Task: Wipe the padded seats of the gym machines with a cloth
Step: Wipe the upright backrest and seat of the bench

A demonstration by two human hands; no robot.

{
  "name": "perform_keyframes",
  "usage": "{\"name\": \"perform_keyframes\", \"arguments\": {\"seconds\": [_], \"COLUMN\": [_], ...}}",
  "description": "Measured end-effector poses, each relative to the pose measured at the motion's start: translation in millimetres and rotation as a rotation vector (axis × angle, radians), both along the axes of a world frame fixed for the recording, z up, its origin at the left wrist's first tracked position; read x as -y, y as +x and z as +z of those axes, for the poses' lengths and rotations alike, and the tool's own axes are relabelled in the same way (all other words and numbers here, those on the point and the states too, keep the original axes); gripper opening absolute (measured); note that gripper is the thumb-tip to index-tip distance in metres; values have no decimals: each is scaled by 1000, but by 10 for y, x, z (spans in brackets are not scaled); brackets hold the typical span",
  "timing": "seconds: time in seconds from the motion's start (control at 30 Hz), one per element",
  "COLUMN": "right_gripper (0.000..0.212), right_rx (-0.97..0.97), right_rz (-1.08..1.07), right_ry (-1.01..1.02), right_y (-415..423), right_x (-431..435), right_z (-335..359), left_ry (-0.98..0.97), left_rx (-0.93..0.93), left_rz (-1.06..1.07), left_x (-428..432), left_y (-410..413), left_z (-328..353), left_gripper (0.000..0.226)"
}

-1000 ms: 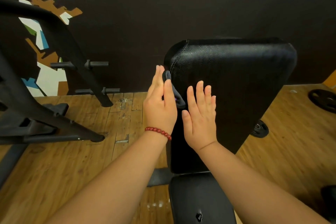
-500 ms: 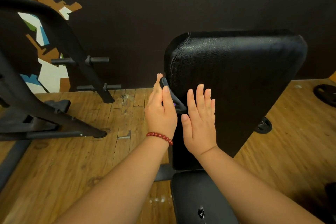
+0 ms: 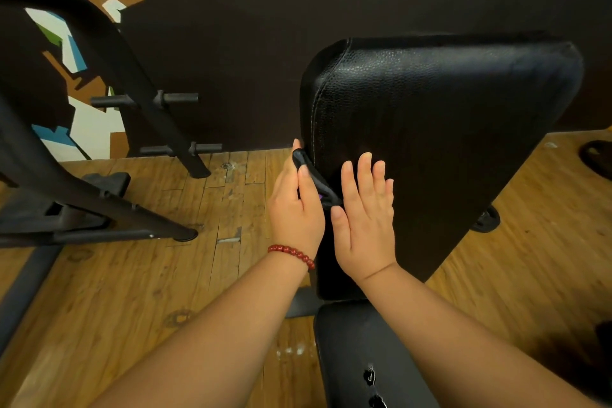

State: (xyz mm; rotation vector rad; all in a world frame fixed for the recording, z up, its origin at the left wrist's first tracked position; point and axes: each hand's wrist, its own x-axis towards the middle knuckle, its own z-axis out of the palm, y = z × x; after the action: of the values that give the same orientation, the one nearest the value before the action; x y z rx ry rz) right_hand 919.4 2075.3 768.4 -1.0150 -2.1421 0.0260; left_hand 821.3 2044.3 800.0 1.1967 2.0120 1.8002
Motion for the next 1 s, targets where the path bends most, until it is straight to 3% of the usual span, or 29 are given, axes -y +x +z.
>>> {"name": "perform_keyframes", "arguments": {"seconds": [0.13, 0.27, 0.4, 0.67, 0.87, 1.0], "right_gripper": [54, 54, 54, 55, 54, 54], "right_rx": [14, 26, 2, -21, -22, -23], "right_rz": [2, 27, 27, 25, 54, 61], "right_ry": [3, 14, 20, 21, 51, 57], "right_y": [20, 64, 57, 20, 35, 49], "right_x": [-9, -36, -31, -42, -61, -67], "right_z": [-1, -14, -30, -103, -197, -244], "left_ry": [-50, 20, 55, -23, 103, 55], "left_rx": [41, 73, 74, 85, 28, 38], "left_rz": [-28, -76, 13, 31, 83, 51], "left_x": [63, 91, 6, 20, -49, -76], "left_y": [-3, 1, 66, 51, 49, 19], "left_z": [-54, 94, 61, -352, -79, -280], "left_gripper": [27, 54, 36, 42, 31, 37]}}
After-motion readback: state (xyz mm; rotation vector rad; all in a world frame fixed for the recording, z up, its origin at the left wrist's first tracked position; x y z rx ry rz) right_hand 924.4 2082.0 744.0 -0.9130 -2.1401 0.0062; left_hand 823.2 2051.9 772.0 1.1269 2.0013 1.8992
